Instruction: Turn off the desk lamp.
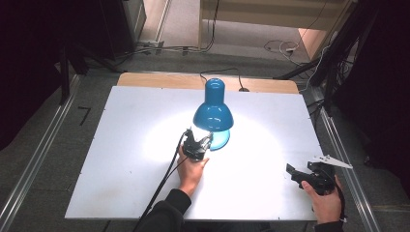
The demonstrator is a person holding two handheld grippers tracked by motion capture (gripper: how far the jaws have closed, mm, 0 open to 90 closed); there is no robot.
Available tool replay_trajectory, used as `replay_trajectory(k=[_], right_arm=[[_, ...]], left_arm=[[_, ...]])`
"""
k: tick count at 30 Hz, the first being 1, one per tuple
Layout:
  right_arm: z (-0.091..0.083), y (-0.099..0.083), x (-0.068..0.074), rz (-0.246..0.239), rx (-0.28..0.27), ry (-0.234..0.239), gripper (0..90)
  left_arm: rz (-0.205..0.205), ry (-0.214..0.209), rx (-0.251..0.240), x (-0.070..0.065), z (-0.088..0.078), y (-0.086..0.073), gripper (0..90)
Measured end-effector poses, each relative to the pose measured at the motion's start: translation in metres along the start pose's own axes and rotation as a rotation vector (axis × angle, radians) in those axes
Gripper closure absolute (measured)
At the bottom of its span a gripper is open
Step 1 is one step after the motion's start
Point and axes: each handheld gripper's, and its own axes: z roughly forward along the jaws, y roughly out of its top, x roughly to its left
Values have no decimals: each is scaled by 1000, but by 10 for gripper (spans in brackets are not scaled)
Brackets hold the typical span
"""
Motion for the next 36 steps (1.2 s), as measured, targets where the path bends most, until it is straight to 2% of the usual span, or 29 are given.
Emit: replay_trajectory(k=[25, 26, 28, 31, 33, 36], right_arm=[[0, 0, 0, -2, -3, 5, 109], [0, 0, 0, -2, -3, 5, 109], [0, 0, 0, 0, -3, 4, 109], [0, 0, 0, 0, -3, 4, 109], [-1, 0, 0, -1, -6, 4, 109], [-1, 0, 0, 2, -5, 7, 109]], left_arm=[[10, -4, 1, 1, 2, 1, 900], [-12, 0, -17, -1, 3, 1, 900], [-14, -2, -18, -1, 4, 2, 900], [-10, 24, -11, 0, 5, 1, 900], [-48, 20, -16, 5, 6, 2, 900], [-43, 20, -16, 6, 7, 2, 900]])
